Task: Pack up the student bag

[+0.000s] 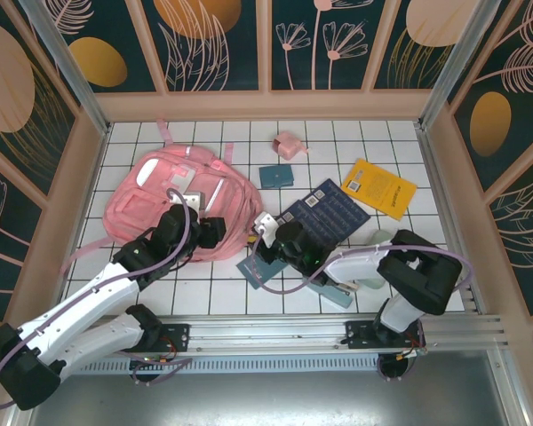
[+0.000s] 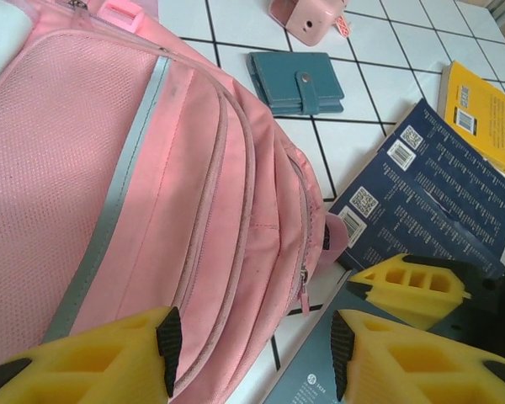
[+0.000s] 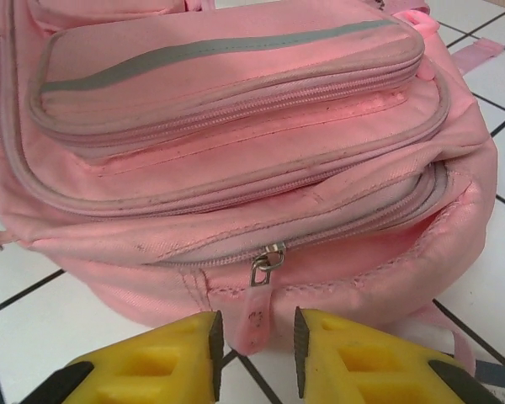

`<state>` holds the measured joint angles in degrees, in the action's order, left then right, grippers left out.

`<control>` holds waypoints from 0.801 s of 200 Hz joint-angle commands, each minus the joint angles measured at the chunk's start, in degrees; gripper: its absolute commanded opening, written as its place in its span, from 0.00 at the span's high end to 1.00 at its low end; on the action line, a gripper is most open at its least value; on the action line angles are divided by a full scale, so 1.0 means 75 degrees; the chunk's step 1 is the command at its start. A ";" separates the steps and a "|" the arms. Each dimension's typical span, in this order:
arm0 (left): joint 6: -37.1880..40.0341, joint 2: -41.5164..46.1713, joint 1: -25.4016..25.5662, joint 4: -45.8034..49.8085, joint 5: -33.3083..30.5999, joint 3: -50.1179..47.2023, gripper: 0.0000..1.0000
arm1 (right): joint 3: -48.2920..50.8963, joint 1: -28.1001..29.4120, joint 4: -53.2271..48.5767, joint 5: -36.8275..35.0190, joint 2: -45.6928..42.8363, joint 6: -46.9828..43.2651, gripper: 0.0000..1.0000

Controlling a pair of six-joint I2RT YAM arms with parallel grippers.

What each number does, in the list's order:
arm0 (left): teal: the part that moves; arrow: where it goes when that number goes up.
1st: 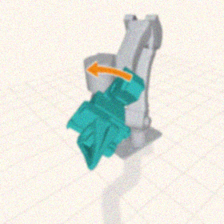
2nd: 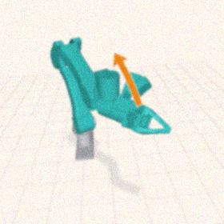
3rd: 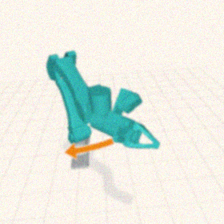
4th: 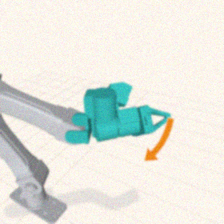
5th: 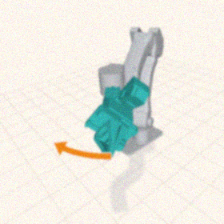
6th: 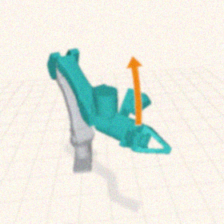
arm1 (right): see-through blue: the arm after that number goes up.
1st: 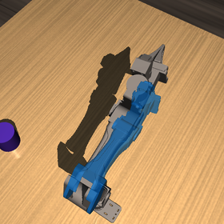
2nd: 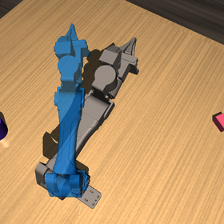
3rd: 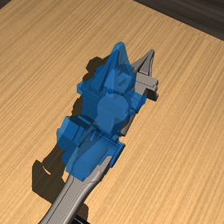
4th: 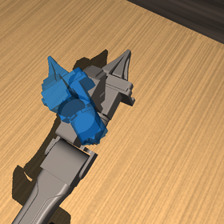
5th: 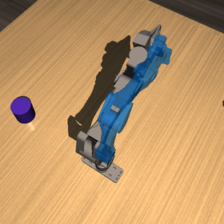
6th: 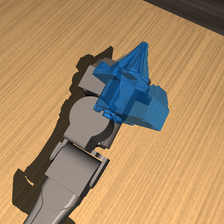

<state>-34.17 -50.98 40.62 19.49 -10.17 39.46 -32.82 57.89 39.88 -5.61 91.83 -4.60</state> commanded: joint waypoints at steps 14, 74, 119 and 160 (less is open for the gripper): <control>0.0044 0.0170 0.0006 -0.0166 -0.0151 -0.0117 0.48 | -0.0153 0.0117 0.0867 -0.0319 0.0526 -0.0101 0.68; 0.0150 0.0188 0.0003 -0.0218 -0.0157 -0.0222 0.48 | -0.0456 0.0300 0.0877 -0.0628 0.1267 -0.0095 0.68; 0.0195 0.0120 0.0007 -0.0316 -0.0123 -0.0335 0.48 | -0.0920 0.0291 0.0812 -0.1158 0.1836 -0.0250 0.74; 0.0446 -0.0031 0.0005 -0.0246 -0.0137 -0.0352 0.48 | -0.0994 0.0070 0.0688 -0.1555 0.1714 -0.0265 1.00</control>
<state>-33.04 -50.52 40.62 19.05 -10.61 37.36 -39.38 59.61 44.60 -14.00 105.12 -6.26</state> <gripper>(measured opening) 0.525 0.057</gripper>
